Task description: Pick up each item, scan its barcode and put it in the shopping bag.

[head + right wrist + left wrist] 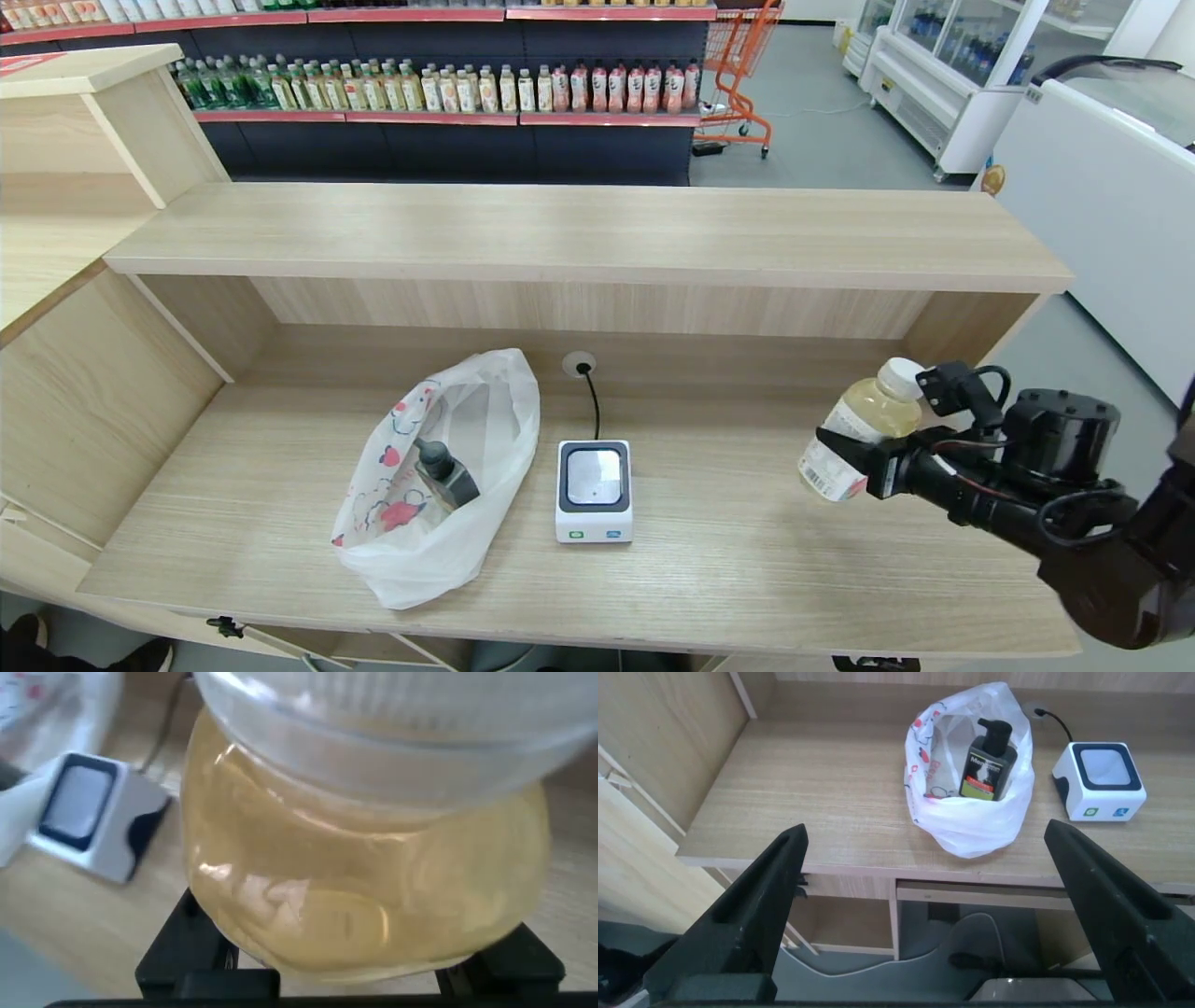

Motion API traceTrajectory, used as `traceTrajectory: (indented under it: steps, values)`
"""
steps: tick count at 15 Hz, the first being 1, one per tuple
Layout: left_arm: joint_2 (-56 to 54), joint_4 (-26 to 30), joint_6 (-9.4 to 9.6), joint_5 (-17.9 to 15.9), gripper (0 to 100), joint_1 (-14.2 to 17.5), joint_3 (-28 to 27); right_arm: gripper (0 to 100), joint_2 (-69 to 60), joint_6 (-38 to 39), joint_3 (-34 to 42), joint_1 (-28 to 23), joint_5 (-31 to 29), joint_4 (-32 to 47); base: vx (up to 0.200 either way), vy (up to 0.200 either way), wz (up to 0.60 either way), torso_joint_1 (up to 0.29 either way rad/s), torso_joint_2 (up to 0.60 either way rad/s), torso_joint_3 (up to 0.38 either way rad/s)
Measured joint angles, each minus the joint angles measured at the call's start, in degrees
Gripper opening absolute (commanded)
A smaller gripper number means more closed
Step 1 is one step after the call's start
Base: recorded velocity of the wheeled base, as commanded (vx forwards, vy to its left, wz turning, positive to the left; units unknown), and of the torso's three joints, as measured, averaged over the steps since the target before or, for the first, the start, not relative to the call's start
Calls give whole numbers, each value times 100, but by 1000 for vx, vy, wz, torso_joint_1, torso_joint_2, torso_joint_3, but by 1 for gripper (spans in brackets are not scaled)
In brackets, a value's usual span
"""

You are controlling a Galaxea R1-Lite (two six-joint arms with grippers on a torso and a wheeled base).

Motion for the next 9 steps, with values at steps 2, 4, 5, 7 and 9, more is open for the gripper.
traceTrajectory:
  steps: [2,4,5,7,9]
  values:
    - [0,0,0,0,100,0,0,0,-750,106,41,-140,962,862,0,0,0,0,0,0]
    - [0,0,0,0,100,0,0,0,-1543,266,-27,-152,1697,1888,0,0,0,0,0,0]
    - [0,0,0,0,100,0,0,0,-1930,355,-69,-113,1966,2397,0,0,0,0,0,0]
    - [0,0,-2,0,100,0,0,0,-2704,460,-160,91,2466,3500,0,0,0,0,0,0]
    - [0,0,0,0,100,0,0,0,-3341,556,-284,510,2710,4346,0,0,0,0,0,0]
